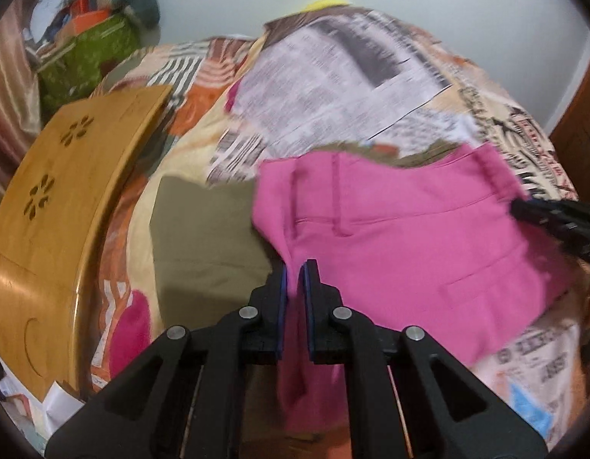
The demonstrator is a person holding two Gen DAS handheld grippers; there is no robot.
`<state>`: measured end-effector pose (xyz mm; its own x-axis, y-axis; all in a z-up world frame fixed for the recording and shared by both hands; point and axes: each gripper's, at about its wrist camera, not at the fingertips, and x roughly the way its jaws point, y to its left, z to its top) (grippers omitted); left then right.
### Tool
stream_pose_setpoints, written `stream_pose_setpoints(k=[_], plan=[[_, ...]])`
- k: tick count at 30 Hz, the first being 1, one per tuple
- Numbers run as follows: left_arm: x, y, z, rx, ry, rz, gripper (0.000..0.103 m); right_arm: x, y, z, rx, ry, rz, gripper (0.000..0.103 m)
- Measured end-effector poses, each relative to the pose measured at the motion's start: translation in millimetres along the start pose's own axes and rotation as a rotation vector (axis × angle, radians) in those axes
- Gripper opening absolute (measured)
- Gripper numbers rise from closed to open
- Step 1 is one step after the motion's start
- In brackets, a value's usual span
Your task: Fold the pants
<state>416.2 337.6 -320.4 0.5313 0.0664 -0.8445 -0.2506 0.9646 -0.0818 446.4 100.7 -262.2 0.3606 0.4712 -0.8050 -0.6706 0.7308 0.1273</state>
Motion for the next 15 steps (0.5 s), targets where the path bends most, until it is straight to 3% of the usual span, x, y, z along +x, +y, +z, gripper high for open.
stream_pose_setpoints(k=[6, 10, 15], plan=[[-2, 13, -9, -0.030, 0.013, 0.005, 0.008, -16, -4, -7, -0.081, 0.002, -0.111, 0.031], [-19, 14, -11, -0.038, 0.021, 0.020, 0.008, -34, -13, -7, -0.073, -0.006, -0.184, 0.032], [-65, 3, -13, -0.004, -0.022, 0.016, 0.008, -72, -14, -1, -0.050, -0.054, -0.158, 0.032]])
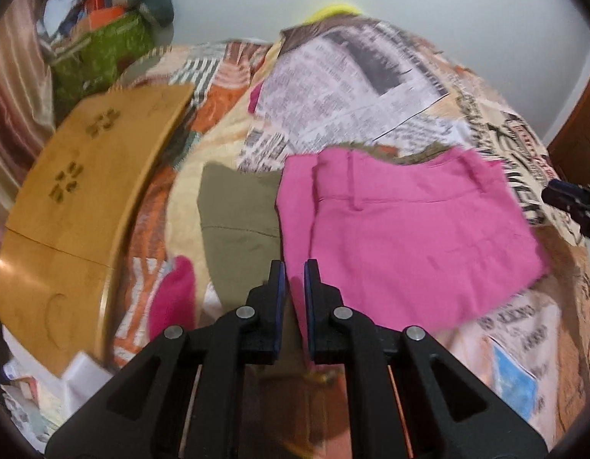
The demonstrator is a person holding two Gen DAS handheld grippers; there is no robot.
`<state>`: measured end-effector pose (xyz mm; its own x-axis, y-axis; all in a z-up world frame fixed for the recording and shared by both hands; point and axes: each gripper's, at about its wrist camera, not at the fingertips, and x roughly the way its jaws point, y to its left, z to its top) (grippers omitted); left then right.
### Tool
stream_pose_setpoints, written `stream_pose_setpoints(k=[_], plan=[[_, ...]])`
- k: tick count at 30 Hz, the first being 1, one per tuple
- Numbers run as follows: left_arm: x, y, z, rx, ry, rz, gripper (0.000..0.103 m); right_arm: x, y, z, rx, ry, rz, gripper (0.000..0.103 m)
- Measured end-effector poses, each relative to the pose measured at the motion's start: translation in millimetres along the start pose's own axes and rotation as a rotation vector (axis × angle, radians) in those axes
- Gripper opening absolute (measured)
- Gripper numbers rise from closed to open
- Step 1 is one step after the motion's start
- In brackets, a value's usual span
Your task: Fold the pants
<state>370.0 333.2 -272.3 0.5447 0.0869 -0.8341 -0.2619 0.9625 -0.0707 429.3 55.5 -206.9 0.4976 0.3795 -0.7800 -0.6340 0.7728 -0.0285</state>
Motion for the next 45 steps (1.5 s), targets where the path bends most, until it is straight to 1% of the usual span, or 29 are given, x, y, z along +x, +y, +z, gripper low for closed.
stream_pose_setpoints(k=[5, 10, 11, 12, 14, 18, 21, 24, 27, 30, 32, 33, 34, 36, 38, 39, 40, 41, 42, 43, 44, 45], plan=[[-69, -22, 1, 0.041, -0.088, -0.013, 0.010, -69, 9, 5, 0.008, -0.129, 0.049, 0.032], [-157, -55, -5, 0.084, -0.220, -0.035, 0.011, -141, 25, 2, 0.002, -0.263, 0.105, 0.032], [-171, -60, -6, 0.090, -0.244, -0.038, 0.011, -160, 29, -1, 0.002, -0.298, 0.121, 0.032], [-195, -67, -10, 0.099, -0.283, -0.043, 0.011, -171, 32, -3, 0.001, -0.318, 0.132, 0.032], [-225, -76, -17, 0.106, -0.336, -0.050, 0.011, -203, 39, -11, -0.003, -0.378, 0.160, 0.032], [-292, -94, -38, 0.114, -0.447, -0.077, 0.013, -257, 53, -31, -0.031, -0.487, 0.184, 0.032], [-338, -106, -59, 0.123, -0.536, -0.066, 0.014, -290, 61, -47, -0.040, -0.557, 0.215, 0.032], [-369, -112, -80, 0.112, -0.596, -0.079, 0.015, -316, 70, -64, -0.041, -0.617, 0.253, 0.032], [-392, -117, -101, 0.098, -0.627, -0.096, 0.015, -331, 77, -79, -0.036, -0.670, 0.279, 0.032], [-410, -126, -124, 0.105, -0.675, -0.044, 0.015, -344, 88, -95, -0.042, -0.711, 0.281, 0.032], [-420, -131, -139, 0.111, -0.705, -0.021, 0.019, -349, 94, -103, -0.046, -0.730, 0.279, 0.032], [-423, -133, -144, 0.109, -0.714, -0.017, 0.028, -351, 95, -107, -0.045, -0.734, 0.279, 0.032], [-426, -134, -150, 0.104, -0.726, -0.017, 0.040, -351, 95, -109, -0.046, -0.736, 0.279, 0.032], [-433, -134, -159, 0.095, -0.748, -0.015, 0.049, -352, 96, -113, -0.040, -0.742, 0.283, 0.033], [-440, -136, -168, 0.094, -0.763, -0.010, 0.051, -354, 96, -118, -0.029, -0.745, 0.287, 0.042], [-442, -136, -170, 0.092, -0.766, -0.013, 0.057, -357, 95, -122, -0.019, -0.752, 0.283, 0.050], [-444, -136, -173, 0.087, -0.772, -0.019, 0.064, -357, 95, -124, -0.014, -0.758, 0.279, 0.053], [-446, -136, -175, 0.082, -0.782, -0.022, 0.067, -358, 95, -126, -0.011, -0.759, 0.273, 0.054], [-448, -137, -178, 0.080, -0.794, -0.016, 0.072, -359, 95, -129, -0.010, -0.757, 0.268, 0.054], [-450, -137, -179, 0.081, -0.799, -0.010, 0.078, -359, 96, -130, -0.010, -0.754, 0.265, 0.058], [-450, -137, -180, 0.082, -0.805, -0.003, 0.080, -359, 96, -131, -0.007, -0.751, 0.262, 0.062], [-451, -138, -182, 0.085, -0.813, 0.002, 0.084, -360, 95, -132, -0.002, -0.754, 0.257, 0.072]])
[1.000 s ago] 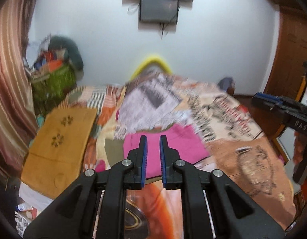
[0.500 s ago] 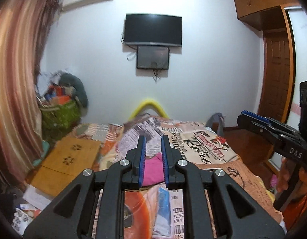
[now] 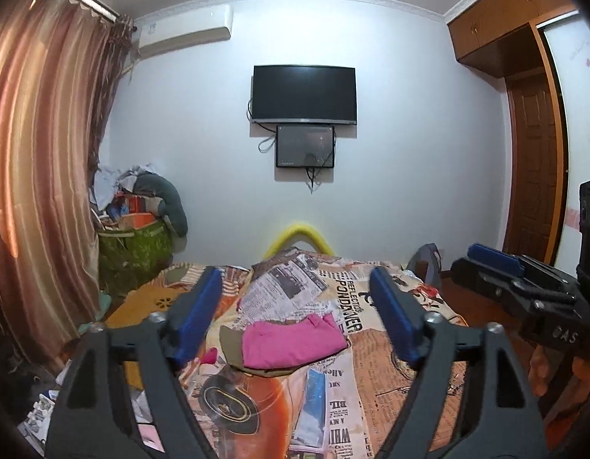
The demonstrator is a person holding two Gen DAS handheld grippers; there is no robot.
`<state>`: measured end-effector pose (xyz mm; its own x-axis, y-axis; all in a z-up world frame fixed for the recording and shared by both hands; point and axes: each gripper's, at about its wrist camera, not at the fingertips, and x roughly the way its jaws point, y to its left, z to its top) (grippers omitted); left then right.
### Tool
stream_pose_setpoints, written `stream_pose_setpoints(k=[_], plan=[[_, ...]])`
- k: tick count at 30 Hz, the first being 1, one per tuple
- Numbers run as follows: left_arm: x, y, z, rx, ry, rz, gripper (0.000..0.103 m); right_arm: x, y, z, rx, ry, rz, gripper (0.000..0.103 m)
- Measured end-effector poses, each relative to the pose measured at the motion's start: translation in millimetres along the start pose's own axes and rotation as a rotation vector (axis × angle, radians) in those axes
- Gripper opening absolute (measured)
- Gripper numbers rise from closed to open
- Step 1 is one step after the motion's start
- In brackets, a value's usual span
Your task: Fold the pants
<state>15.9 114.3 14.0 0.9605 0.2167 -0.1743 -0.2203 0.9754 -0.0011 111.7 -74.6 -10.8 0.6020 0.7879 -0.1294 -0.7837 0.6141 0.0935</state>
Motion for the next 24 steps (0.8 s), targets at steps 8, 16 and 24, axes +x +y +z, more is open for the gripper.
stream_pose_setpoints(k=[8, 16, 24], plan=[[-7, -5, -6, 0.000, -0.015, -0.004, 0.101, -12, 2, -5, 0.002, -0.015, -0.053, 0.092], [-7, -6, -8, -0.001, -0.015, 0.007, 0.103, -16, 7, -7, -0.024, -0.022, -0.072, 0.103], [-3, -5, -13, 0.002, -0.003, 0.010, 0.103, -18, 11, -7, -0.022, -0.025, -0.075, 0.103]])
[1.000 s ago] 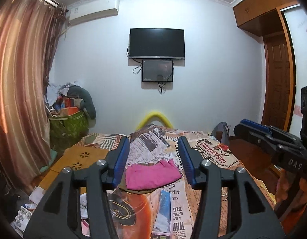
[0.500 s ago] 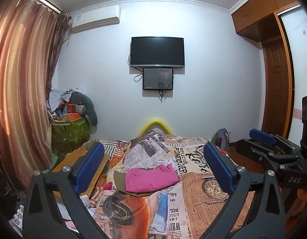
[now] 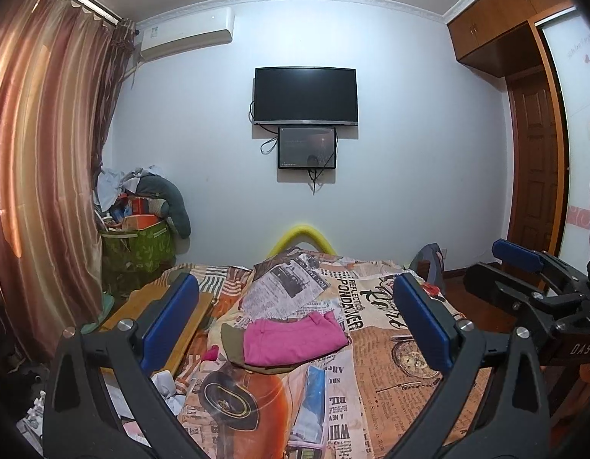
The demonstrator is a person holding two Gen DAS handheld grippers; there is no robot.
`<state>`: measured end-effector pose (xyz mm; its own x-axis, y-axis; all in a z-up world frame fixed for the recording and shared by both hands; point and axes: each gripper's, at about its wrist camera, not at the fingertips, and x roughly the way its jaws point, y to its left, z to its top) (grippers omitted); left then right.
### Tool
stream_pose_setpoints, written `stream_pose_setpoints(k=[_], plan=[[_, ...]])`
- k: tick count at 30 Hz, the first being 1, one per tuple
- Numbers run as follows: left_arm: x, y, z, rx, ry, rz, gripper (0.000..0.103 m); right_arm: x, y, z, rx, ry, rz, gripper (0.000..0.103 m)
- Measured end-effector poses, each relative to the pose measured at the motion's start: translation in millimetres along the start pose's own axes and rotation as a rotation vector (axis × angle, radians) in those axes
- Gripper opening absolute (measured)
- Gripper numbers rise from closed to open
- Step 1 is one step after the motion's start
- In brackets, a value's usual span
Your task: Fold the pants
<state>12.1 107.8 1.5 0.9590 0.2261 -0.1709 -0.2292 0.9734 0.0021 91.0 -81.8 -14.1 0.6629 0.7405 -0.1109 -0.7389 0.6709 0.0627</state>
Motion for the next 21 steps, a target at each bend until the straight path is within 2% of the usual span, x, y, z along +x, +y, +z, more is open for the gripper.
stream_pose_setpoints(k=[21], plan=[[7.1, 5.3, -9.2, -0.022, 0.024, 0.005, 0.103, -2.1, 0.3, 0.4, 0.000, 0.010, -0.012, 0.103]])
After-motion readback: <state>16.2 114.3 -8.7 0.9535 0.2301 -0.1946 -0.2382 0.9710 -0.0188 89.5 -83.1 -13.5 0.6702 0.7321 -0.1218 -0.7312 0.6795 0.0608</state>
